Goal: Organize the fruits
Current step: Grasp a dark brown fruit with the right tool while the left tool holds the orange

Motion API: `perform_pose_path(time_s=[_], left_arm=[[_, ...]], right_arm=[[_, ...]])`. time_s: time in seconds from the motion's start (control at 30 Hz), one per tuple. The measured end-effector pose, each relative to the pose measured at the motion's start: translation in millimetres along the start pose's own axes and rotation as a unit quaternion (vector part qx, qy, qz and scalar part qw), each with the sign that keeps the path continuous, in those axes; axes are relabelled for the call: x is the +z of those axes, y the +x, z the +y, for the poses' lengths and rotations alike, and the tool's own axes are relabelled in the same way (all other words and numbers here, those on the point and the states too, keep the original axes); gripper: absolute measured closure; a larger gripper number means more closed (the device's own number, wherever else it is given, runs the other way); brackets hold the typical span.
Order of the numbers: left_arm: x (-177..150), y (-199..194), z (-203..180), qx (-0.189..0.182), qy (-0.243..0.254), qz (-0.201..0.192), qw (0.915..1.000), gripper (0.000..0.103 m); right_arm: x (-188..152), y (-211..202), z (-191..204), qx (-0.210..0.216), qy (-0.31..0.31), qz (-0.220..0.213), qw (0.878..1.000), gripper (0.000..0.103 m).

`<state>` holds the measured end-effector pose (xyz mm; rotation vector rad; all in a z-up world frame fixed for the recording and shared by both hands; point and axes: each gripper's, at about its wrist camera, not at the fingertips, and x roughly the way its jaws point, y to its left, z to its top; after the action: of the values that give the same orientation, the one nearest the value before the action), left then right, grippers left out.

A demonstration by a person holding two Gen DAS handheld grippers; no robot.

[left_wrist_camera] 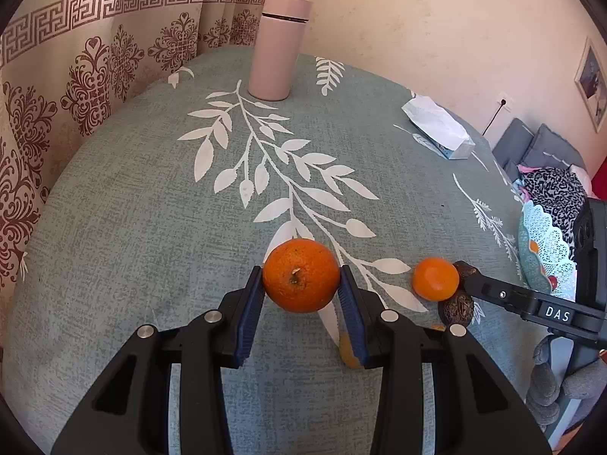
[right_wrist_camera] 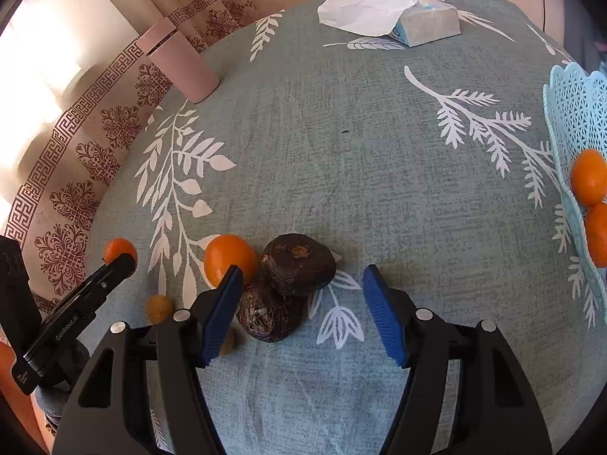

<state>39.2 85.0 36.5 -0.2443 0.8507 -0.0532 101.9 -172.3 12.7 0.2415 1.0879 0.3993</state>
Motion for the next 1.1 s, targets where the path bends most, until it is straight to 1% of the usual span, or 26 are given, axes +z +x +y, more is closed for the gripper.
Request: perform_pose_path(time_s=[0.07,0.13,0.23,0.37,0.47,0.63,0.83,1.1], left_arm=[[-1,1,2,0.0,-0.002,0.001,1.0,0.063],[-1,2,2,0.0,-0.003,0.003,1.0,0.063],[-2,3,2,0.001,-0.003,0.004,1.0,0.063],[-2,7,3,0.003,-0.004,0.009,0.9999,0.063],[-4,10,3,0.004,-0.005,0.014,0.9999,0.063],[-5,12,4,0.004,-0.006,0.016,0.9998,0.063],[-6,11,3,0.003,-0.004,0.016,0.9999,0.063],[-8,8,-2,-0.003,0.0,0.016,0.9999,0.063]], right_arm=[[1,3,1,-0.001,-0.002,-0.004,1.0,0.043],[1,4,2,0.001,-0.006,-0.012,1.0,0.05],[1,6,0,0.007,-0.007,-0.017,1.0,0.056],[1,6,-3,0.021,0.0,-0.024,1.0,0.06],[0,4,-7,0.03,0.01,-0.026,0.999,0.06],[-2,-3,-13,0.032,0.024,-0.033,0.999,0.06],[-3,-24,-16,0.034,0.03,-0.056,0.997,0.06],[-9,-61,-22,0.003,0.024,-0.104,0.994,0.06]])
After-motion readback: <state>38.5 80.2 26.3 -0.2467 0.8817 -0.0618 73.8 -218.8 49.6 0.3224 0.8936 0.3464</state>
